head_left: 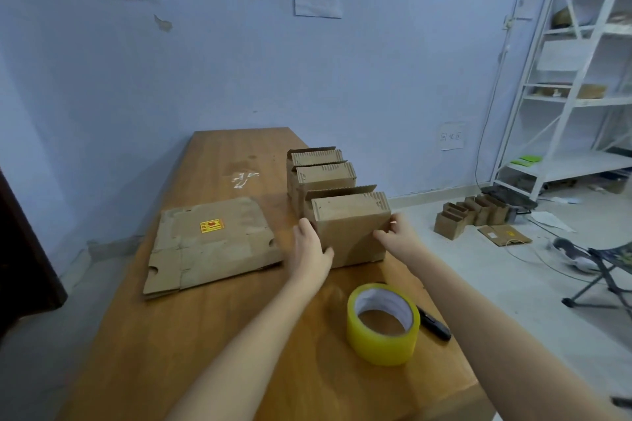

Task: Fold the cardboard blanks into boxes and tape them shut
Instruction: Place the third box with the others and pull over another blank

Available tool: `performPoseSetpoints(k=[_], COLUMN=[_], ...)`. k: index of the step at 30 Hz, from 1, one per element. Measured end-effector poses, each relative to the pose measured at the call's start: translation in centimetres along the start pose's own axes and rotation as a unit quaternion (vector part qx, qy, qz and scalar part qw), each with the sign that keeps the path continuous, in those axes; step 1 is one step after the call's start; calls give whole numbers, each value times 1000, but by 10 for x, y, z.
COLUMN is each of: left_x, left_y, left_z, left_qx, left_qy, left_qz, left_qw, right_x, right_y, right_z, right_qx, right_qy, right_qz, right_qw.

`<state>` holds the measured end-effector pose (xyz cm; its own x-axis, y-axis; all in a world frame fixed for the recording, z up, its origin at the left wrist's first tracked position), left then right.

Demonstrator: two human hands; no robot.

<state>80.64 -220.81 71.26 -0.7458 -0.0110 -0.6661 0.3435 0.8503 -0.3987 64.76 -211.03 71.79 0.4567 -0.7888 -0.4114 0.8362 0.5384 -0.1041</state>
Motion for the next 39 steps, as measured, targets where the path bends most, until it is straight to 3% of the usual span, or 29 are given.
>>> performPoseSetpoints(k=[6,16,21,24,27,34,39], left_x=[15,35,39,37,20,-59,-106], left_y=[-34,-74,-77,-76,-80,-85,-76], left_z=[9,22,24,31,42,107,158], left_qx=[-9,-2,-8,-61,-67,-105,-131], left_qy=[-18,14,-8,-72,-82,-178,-218], left_qz=[-33,-41,-16,33,34,7,-14], left_qw=[999,999,1000,995,994,978,967], right_x=[25,56,62,51,36,24,96], right_y=[-41,-88,-90,-84,-74,-21,24], right_z=[0,-12,-18,-25,-13,82,123], right_qx=[-28,-41,-3,67,94,-150,-314], right_qy=[-1,43,72,26,-22,34,129], right_qz=[34,4,2,-87,-175,-270,-130], right_qw=[999,998,997,994,980,950,932])
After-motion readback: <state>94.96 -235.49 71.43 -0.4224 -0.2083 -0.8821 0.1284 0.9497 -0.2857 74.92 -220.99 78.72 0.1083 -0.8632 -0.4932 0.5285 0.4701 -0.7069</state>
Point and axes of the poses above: each hand's wrist, its own y-axis away from the middle knuckle, its own x-axis out of the palm, z = x × y, the point moved 6 cm from there along -y, towards the middle knuckle, and after that the axes turned 11 degrees about -z, right-handed, at the moved point
